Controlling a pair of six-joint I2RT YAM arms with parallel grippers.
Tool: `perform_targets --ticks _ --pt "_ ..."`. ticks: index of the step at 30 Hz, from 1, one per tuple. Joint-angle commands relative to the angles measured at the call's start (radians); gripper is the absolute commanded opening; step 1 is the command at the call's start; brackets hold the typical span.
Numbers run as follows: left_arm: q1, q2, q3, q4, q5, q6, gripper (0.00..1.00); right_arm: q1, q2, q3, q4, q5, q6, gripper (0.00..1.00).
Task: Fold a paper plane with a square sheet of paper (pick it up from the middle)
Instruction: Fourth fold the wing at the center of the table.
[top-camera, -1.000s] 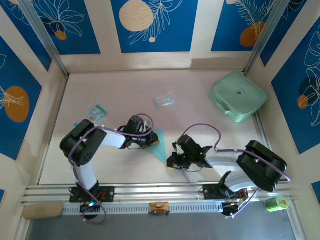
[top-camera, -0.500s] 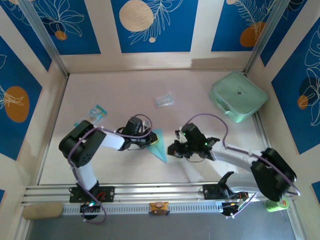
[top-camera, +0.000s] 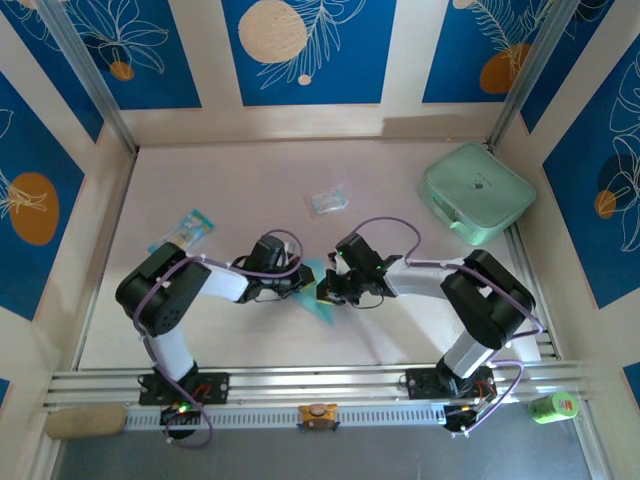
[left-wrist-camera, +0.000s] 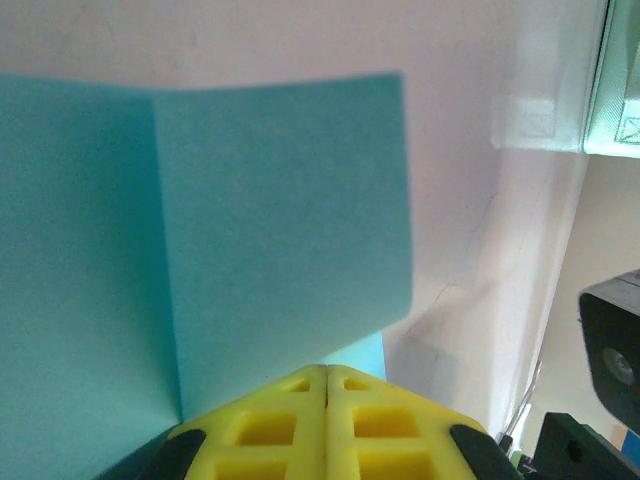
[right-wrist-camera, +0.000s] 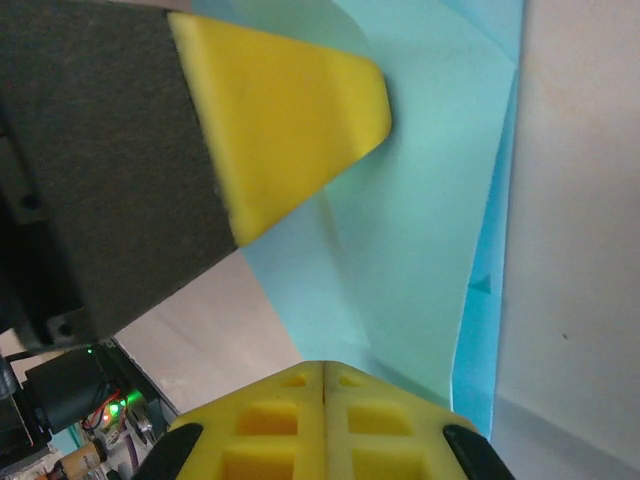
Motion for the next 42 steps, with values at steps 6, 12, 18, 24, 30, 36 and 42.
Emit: perform_targets --ticks 6,12,18,24,30,36,42 --pt "-0.006 0.015 -0.016 -0.068 -0.03 0.006 0.04 0.017 0.053 0.042 -0.014 0.017 -0.009 0.04" --pt "-0.002 0.013 -0.007 -0.076 -0.024 0.015 0.04 0.013 0.087 -0.046 0.012 0.015 0.012 0.03" --pt "0.008 -0.004 0.006 -0.075 -0.009 0.038 0.07 0.004 0.062 -0.172 0.105 -0.013 0.05 0.02" --pt "0.012 -0.058 0.038 -0.107 0.01 0.084 0.11 -0.018 0.041 -0.2 0.121 -0.048 0.029 0.02" --pt "0.006 -0.101 0.04 -0.115 0.046 0.103 0.04 -0.03 0.053 -0.206 0.147 -0.064 0.031 0.01" --pt "-0.013 -0.04 0.035 -0.131 0.06 0.077 0.0 -0.03 0.066 -0.199 0.151 -0.064 0.035 0.01" --pt "0.004 0.052 0.058 -0.129 0.065 0.079 0.01 -0.03 0.075 -0.204 0.145 -0.059 0.035 0.0"
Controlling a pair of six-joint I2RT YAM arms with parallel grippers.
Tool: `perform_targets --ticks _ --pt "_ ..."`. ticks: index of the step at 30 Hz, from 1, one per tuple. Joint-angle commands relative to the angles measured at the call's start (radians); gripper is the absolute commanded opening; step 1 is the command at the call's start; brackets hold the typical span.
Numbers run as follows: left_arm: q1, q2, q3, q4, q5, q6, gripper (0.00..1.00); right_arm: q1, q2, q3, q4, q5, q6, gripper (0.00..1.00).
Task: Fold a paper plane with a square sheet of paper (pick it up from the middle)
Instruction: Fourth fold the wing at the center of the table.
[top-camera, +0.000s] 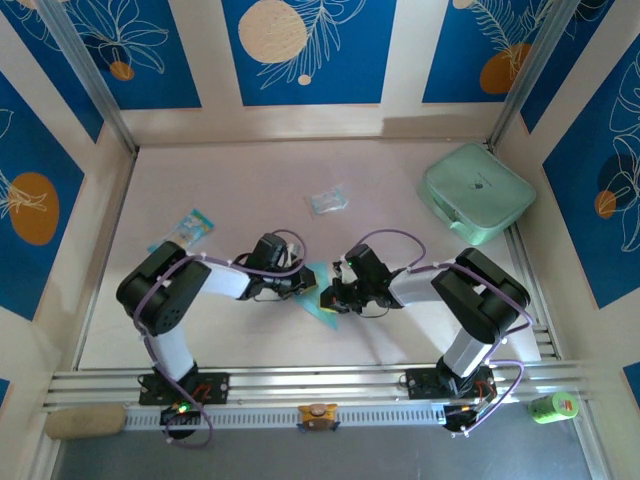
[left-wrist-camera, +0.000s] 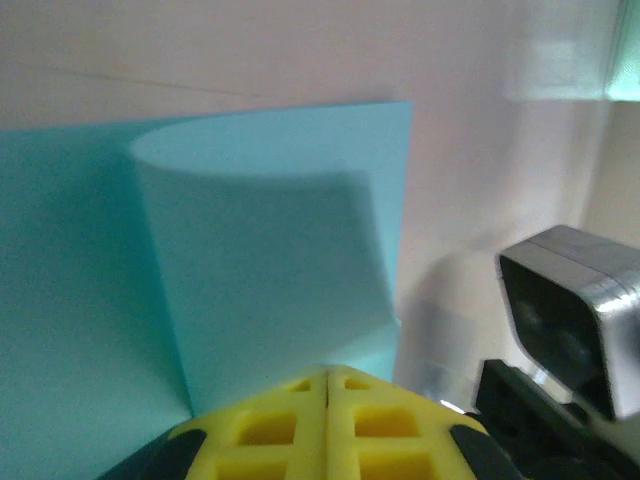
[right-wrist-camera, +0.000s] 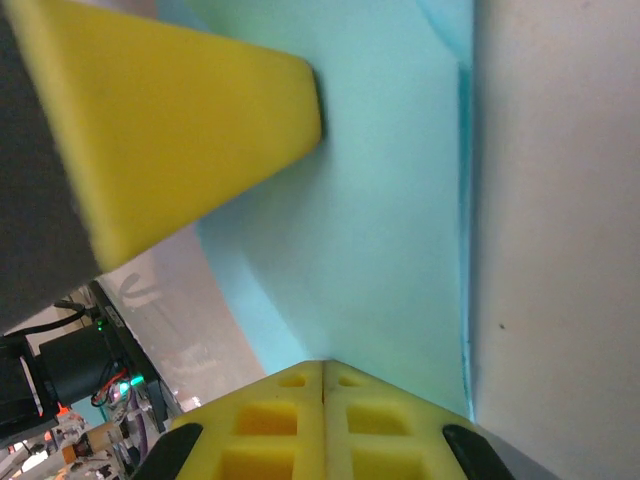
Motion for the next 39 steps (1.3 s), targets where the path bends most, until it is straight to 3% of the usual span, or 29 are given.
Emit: perform_targets --ticks 1,31,39 --pt "0.016 0.043 0.018 -0.061 -0.018 0.013 0.01 -0.001 0.047 -0.037 -0.126 0.027 0.001 0.0" --pt "0.211 0.075 0.228 -0.335 -0.077 0.164 0.03 0.001 0.049 -0.057 -0.133 0.002 -0.019 0.0" --pt "0.208 -0.054 0.201 -0.385 -0.119 0.171 0.07 -0.012 0.052 -0.036 -0.157 -0.013 -0.048 0.0"
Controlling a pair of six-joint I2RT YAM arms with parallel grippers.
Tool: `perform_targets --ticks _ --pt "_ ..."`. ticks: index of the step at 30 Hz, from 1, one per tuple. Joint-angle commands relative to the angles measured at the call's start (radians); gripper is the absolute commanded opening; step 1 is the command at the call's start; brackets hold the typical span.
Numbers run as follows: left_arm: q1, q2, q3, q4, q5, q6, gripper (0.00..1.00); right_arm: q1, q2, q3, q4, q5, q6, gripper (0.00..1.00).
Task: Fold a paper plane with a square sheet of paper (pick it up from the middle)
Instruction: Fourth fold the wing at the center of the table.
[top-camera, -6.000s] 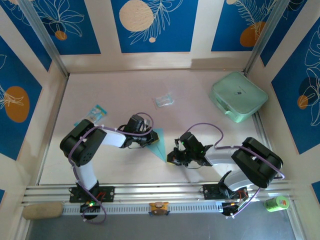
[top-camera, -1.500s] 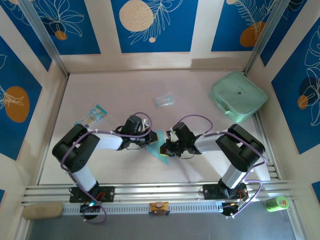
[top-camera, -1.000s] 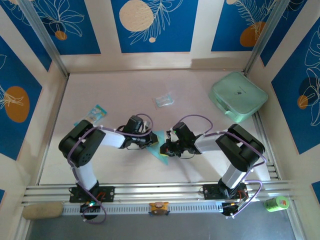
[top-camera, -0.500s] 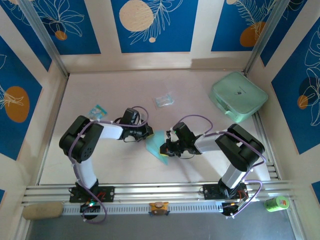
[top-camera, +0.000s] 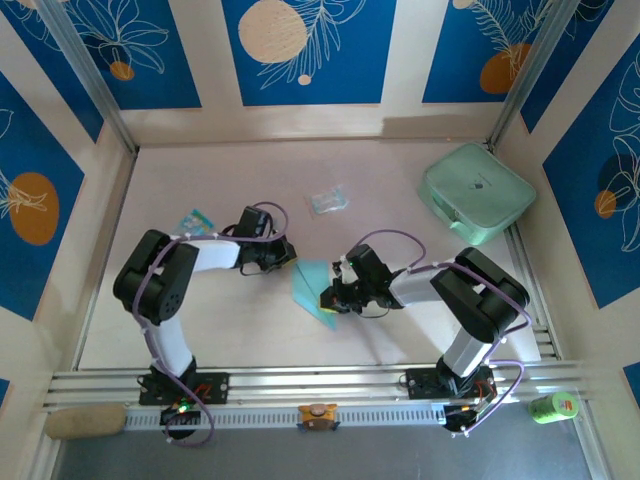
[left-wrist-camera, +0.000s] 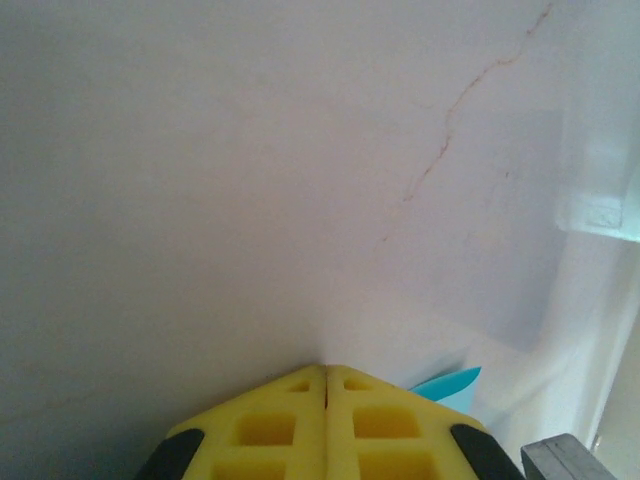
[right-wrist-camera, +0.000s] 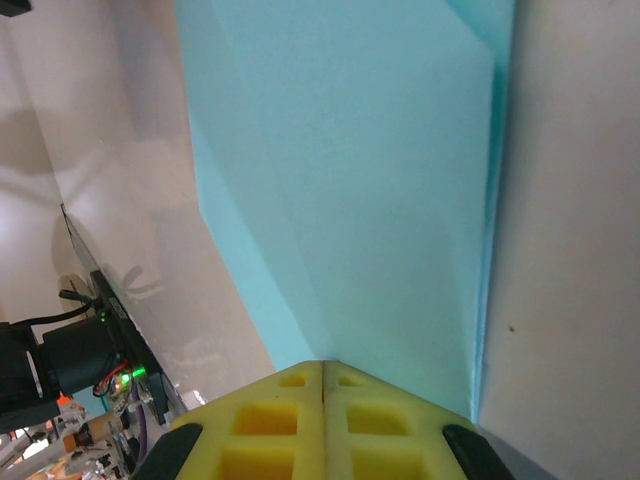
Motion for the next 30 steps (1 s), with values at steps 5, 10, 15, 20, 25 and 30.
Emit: perform_targets --ticks 5,10,15,20,25,30 --pt "-0.031 -0.159 -0.041 -0.04 -0.035 0.037 0.09 -0.008 0.045 -0.019 -0.186 0.007 -0.033 0.0" --pt "-0.112 -0.145 -0.055 0.024 0.042 0.043 0.09 -0.013 0.035 -0.028 -0.187 0.0 -0.045 0.0" --pt "-0.163 -0.062 -0.076 0.107 0.1 0.016 0.09 -0.022 0.018 -0.032 -0.194 -0.013 -0.062 0.0" --pt "-0.165 -0.011 -0.113 0.144 0.075 -0.01 0.08 -0.031 0.004 -0.027 -0.209 -0.016 -0.069 0.0" --pt "-0.164 0.017 -0.12 0.11 0.054 0.003 0.07 -0.023 -0.045 0.015 -0.246 -0.03 -0.068 0.0" --pt "-0.164 0.017 -0.124 0.102 0.055 0.006 0.06 0.007 -0.057 0.137 -0.34 0.038 -0.077 0.0"
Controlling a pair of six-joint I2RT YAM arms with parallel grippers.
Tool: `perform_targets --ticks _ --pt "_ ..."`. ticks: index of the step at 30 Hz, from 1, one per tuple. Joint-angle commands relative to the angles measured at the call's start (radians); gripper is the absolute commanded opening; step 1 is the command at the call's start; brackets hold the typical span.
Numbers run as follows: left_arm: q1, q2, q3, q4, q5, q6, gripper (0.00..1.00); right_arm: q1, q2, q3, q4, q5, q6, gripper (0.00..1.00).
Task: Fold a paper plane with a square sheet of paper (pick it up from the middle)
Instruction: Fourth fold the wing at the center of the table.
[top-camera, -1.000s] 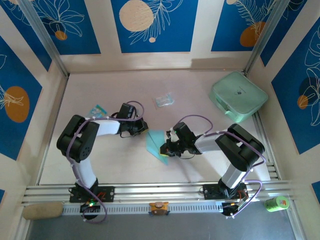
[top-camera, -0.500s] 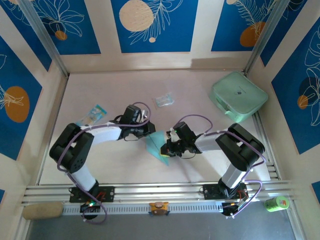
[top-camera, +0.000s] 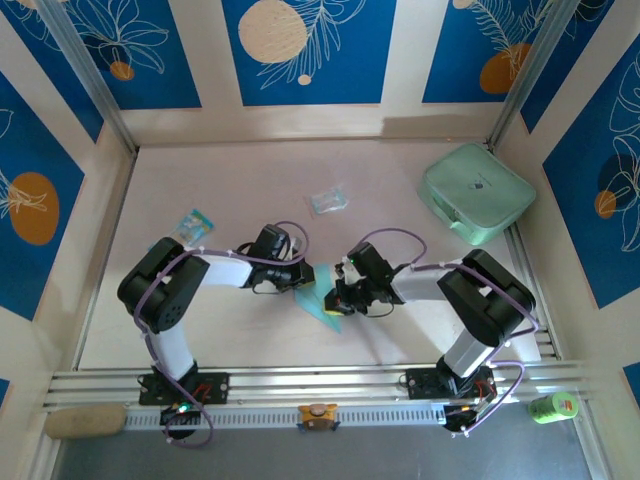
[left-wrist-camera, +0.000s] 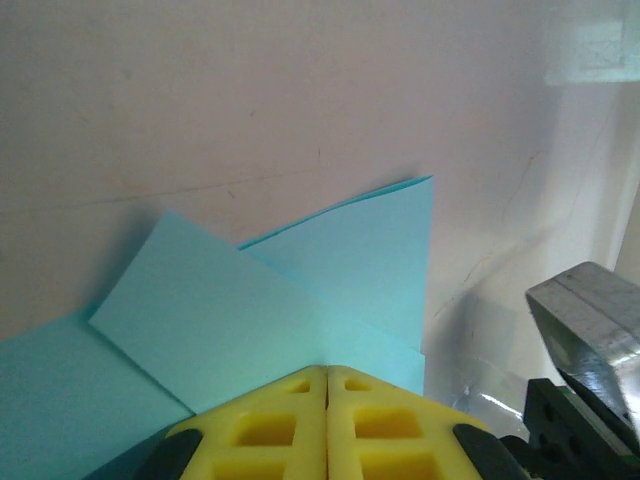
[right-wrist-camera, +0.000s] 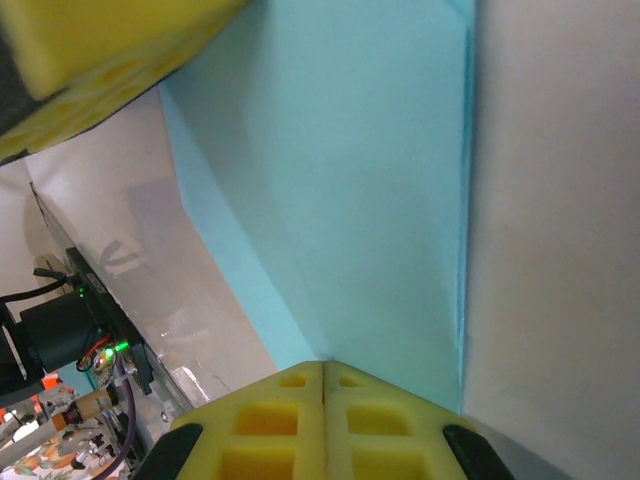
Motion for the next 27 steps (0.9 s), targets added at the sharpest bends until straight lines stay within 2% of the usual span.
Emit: perform_targets --ticks 1,8,12,27 --pt "0.003 0.028 -0.018 -0.023 -0.017 0.01 0.06 0.021 -0.011 0.077 -0.106 0.059 -0.008 0.0" --pt "0.003 0.032 -0.014 -0.02 -0.012 0.01 0.06 0.023 0.104 0.157 -0.057 0.124 0.037 0.01" --pt "0.003 0.03 -0.013 -0.023 -0.014 0.011 0.06 0.032 0.137 0.128 -0.047 0.119 0.043 0.01" --pt "0.008 0.029 -0.019 -0.025 -0.029 0.006 0.05 0.052 -0.032 -0.043 -0.11 0.095 0.034 0.01"
